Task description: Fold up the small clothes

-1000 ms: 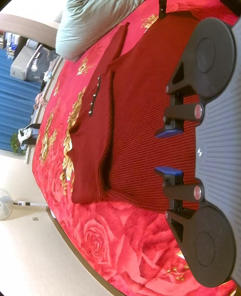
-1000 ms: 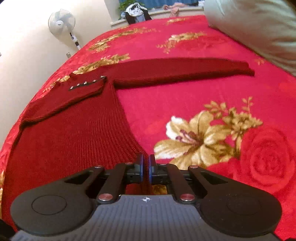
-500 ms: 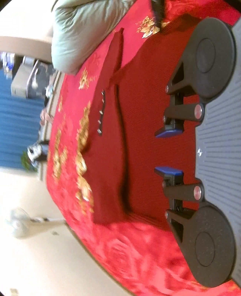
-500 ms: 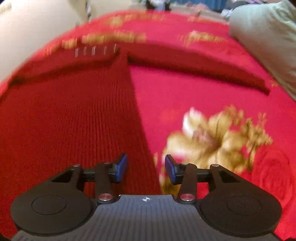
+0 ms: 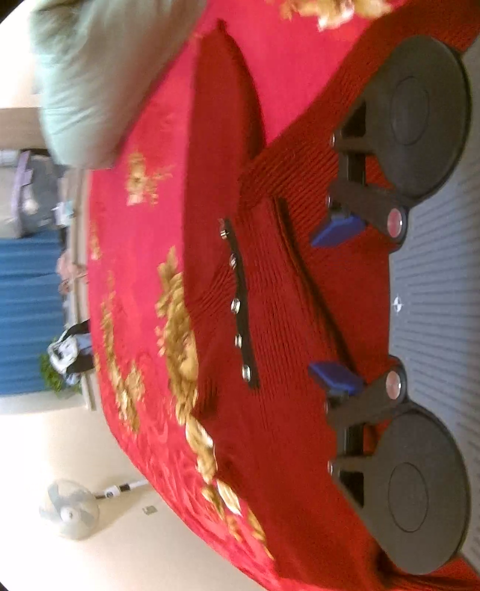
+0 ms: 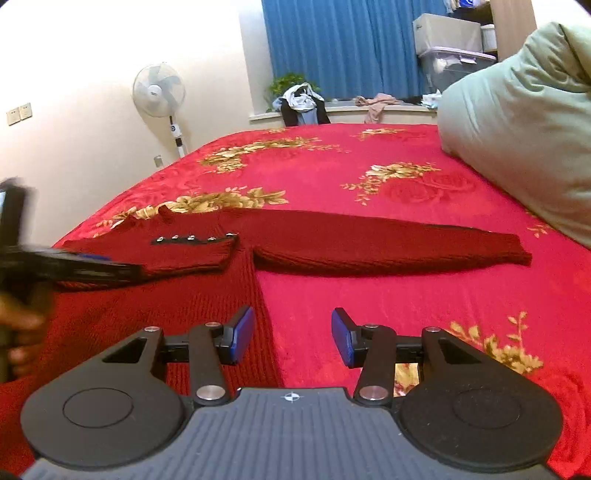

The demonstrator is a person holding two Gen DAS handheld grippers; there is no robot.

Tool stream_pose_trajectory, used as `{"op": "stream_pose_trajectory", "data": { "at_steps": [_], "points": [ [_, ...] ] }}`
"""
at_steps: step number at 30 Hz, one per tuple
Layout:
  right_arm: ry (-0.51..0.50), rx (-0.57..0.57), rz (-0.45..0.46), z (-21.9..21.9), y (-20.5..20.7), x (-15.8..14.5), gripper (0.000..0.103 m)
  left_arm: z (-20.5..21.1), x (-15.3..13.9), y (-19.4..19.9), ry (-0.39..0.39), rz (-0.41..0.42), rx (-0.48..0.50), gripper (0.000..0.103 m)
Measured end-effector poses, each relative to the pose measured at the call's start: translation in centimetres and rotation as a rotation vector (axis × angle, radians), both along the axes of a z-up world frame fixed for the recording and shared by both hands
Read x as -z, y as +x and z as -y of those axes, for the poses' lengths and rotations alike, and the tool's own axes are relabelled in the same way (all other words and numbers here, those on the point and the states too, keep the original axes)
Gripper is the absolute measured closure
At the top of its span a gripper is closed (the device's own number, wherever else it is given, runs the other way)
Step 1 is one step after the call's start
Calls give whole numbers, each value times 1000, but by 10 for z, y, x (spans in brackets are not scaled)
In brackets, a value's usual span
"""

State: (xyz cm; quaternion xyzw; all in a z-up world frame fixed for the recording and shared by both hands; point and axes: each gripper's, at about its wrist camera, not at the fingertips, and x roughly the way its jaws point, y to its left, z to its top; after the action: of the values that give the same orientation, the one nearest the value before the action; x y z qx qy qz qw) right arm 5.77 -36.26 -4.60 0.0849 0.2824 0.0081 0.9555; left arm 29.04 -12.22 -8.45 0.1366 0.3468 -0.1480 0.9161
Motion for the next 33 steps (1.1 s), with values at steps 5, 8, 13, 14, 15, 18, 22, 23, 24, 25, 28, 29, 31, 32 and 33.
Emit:
{"op": "stream_pose_trajectory", "data": {
  "at_steps": [5, 8, 13, 14, 15, 18, 22, 23, 24, 25, 28, 29, 31, 32, 33],
  "points": [
    [-25, -11, -48, 0, 3, 3, 55, 16, 30, 38, 111, -37, 3, 70],
    [-17, -8, -82, 0, 6, 9, 55, -12, 15, 47, 71, -19, -7, 92],
    [-23, -14, -100, -3, 7, 11, 55, -141, -52, 20, -10, 176, -224, 93],
    [-25, -18, -100, -4, 7, 11, 55, -178, -63, 11, -13, 210, -314, 93],
    [-31, -20, -99, -5, 6, 10, 55, -214, -71, 2, -1, 240, -412, 93],
    [-53, -13, -97, -8, 4, 8, 55, -330, -82, -34, 16, 270, -785, 92],
    [-52, -7, -135, -10, 5, 12, 55, -408, -80, -96, -35, 243, -908, 73],
    [-43, -12, -151, -10, 5, 14, 54, -414, -80, -109, -60, 232, -903, 68],
    [-37, -18, -173, -11, 5, 18, 54, -419, -80, -122, -110, 195, -899, 64],
    [-36, -25, -206, -13, 5, 22, 54, -422, -78, -132, -183, 137, -888, 64],
    [-42, -40, -303, -17, 3, 34, 54, -416, -61, -161, -355, -26, -777, 64],
    [-43, -40, -323, -18, 1, 36, 54, -407, -53, -170, -380, -77, -723, 64],
    [-38, -45, -361, -18, -3, 41, 53, -393, -33, -186, -431, -187, -629, 64],
    [-34, -41, -372, -18, -6, 42, 50, -385, -22, -194, -461, -248, -588, 64],
    [-27, -34, -378, -17, -9, 43, 49, -378, -10, -202, -490, -316, -554, 64]
  ]
}}
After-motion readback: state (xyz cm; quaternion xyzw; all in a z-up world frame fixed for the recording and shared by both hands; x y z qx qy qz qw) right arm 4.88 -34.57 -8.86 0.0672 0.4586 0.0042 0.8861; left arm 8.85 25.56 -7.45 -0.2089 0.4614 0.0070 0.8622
